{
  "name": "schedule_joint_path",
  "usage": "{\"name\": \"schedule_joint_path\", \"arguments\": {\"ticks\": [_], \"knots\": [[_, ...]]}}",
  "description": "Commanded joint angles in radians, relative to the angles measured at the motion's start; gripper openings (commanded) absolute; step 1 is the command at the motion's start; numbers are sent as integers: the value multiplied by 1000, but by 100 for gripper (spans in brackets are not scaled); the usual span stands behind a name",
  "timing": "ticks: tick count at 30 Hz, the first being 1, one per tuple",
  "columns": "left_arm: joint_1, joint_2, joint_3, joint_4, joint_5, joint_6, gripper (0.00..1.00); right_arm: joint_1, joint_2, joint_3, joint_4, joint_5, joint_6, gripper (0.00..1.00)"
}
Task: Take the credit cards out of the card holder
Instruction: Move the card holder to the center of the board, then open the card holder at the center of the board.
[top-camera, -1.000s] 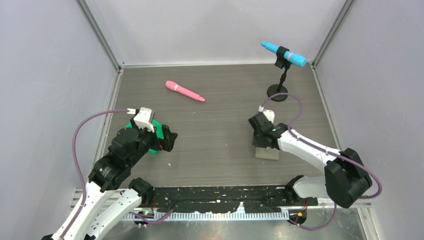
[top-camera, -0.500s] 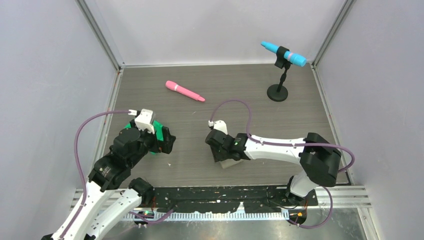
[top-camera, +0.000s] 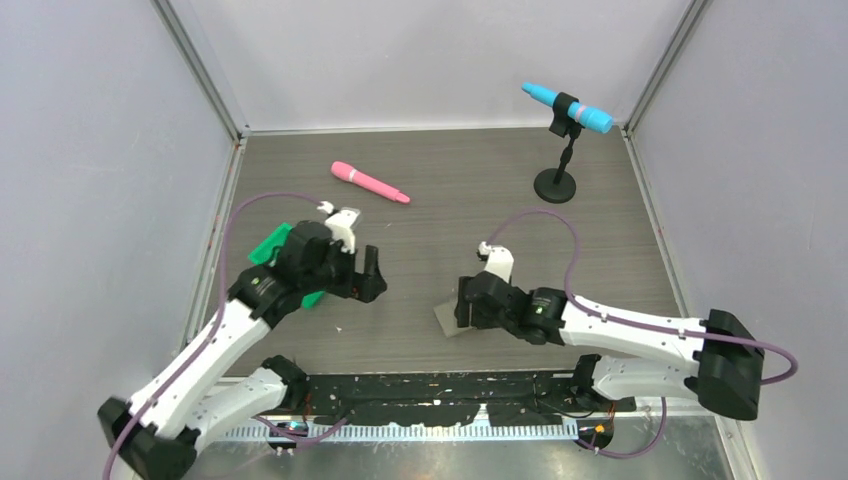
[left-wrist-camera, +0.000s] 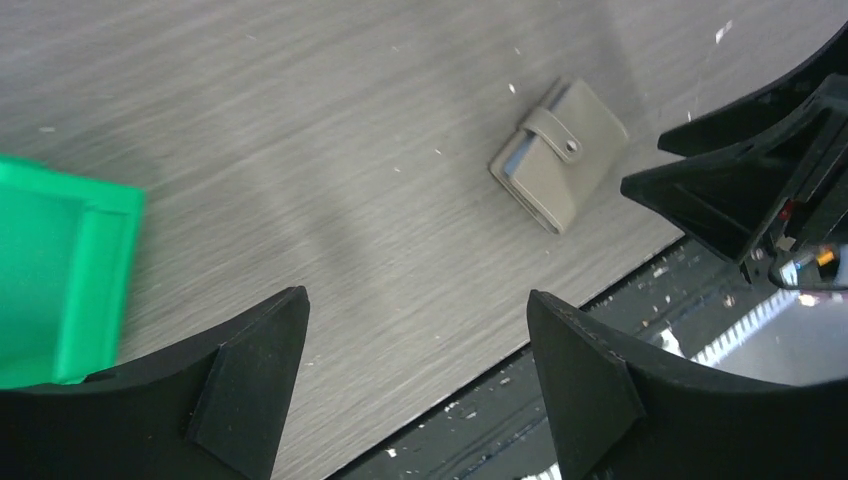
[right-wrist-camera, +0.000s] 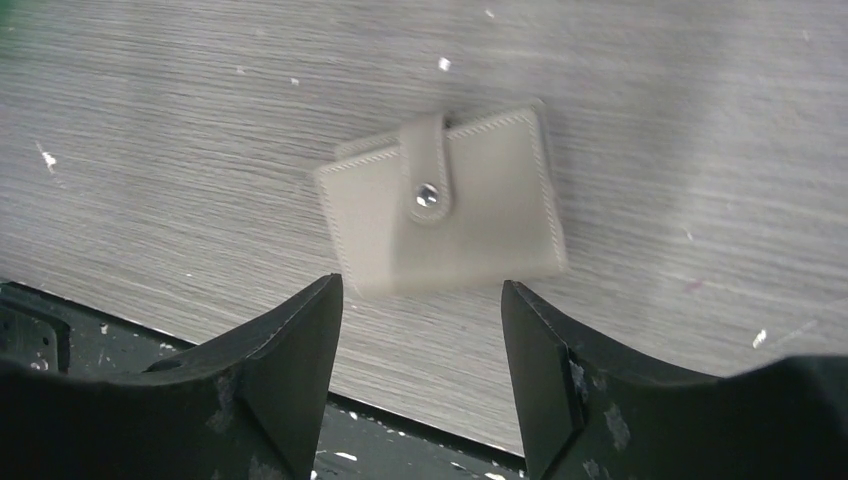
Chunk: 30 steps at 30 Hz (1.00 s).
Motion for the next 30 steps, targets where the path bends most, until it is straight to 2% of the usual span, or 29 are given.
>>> {"name": "schedule_joint_path", "arguments": {"ticks": [1,5,12,18,23,30], "knots": [[-63,168,68,114,126,-33,82,-8,-106,-110,62,35,153,66],[-119,329,90,189,156,-49,77,-14,-215,-208,149,20,188,65],[-162,584,72,368,259,-98,66,-16,-265,-270,150,12,176,63],[-180,705,60,507,310,-122,64,-17,-291,-297,165,3,225,62],[-183,779,40,597,354,-147,58,-17,-314,-317,169,15,269,61],[-207,865,1,666,372,-182,54,-19,-339,-341,170,16,297,63]]}}
